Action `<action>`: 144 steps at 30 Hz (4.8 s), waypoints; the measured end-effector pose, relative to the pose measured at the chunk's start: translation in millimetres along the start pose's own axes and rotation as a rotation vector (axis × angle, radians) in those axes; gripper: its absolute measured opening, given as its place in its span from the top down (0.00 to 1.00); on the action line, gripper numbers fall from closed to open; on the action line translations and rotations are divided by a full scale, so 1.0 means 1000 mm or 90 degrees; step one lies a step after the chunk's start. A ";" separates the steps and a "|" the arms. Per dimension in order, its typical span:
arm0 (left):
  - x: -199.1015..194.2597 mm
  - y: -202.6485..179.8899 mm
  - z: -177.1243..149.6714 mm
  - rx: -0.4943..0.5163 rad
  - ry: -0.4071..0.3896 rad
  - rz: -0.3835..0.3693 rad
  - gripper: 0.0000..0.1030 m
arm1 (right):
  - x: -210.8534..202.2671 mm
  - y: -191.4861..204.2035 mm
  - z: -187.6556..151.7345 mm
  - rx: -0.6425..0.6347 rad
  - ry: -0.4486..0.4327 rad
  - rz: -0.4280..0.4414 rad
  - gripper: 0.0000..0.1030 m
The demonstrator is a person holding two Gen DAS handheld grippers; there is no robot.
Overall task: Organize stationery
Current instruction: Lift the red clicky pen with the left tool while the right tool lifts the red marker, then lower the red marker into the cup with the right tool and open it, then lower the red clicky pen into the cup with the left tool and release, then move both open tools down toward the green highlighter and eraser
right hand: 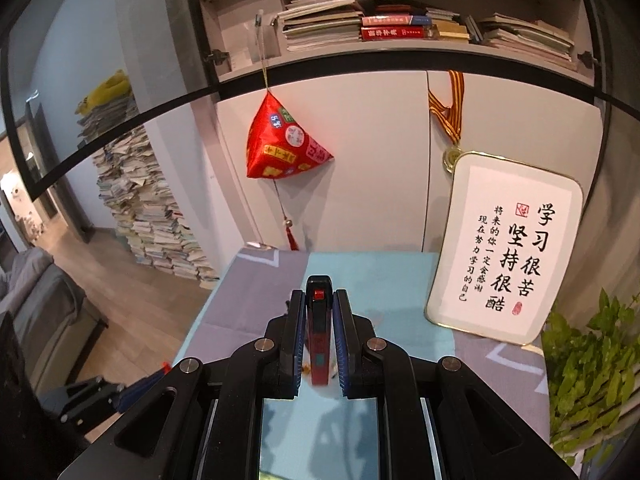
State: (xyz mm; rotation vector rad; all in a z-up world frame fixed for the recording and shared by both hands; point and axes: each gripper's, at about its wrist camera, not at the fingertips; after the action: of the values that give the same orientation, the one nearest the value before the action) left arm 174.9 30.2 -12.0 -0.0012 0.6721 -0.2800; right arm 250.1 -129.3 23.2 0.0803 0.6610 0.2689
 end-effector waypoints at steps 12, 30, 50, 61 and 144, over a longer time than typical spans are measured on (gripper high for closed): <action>0.008 0.004 0.002 -0.001 0.008 -0.002 0.88 | 0.028 -0.007 0.007 0.010 0.016 -0.003 0.86; 0.011 0.002 0.001 0.003 0.012 -0.004 0.88 | 0.075 -0.020 -0.016 0.018 0.093 -0.024 0.86; 0.010 -0.017 0.020 0.029 -0.011 0.004 0.88 | 0.051 -0.029 -0.034 0.016 0.086 -0.012 0.86; 0.011 -0.028 0.069 0.040 -0.067 0.005 0.88 | 0.030 -0.041 -0.041 0.021 0.060 -0.018 0.85; 0.022 -0.016 -0.069 0.115 0.070 -0.010 0.41 | -0.011 -0.028 -0.136 0.069 0.127 -0.015 0.85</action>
State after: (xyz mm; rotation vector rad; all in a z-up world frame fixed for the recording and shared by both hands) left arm 145.0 14.8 -78.2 0.1825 0.7544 -0.3575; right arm 164.4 -161.2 -81.8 0.1511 0.8737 0.2204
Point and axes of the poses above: each gripper's, at about its wrist camera, not at the fingertips, and x roughly the way its jaws point, y to its left, z to its top, and after that the axes turned 2 degrees about y, right-handed
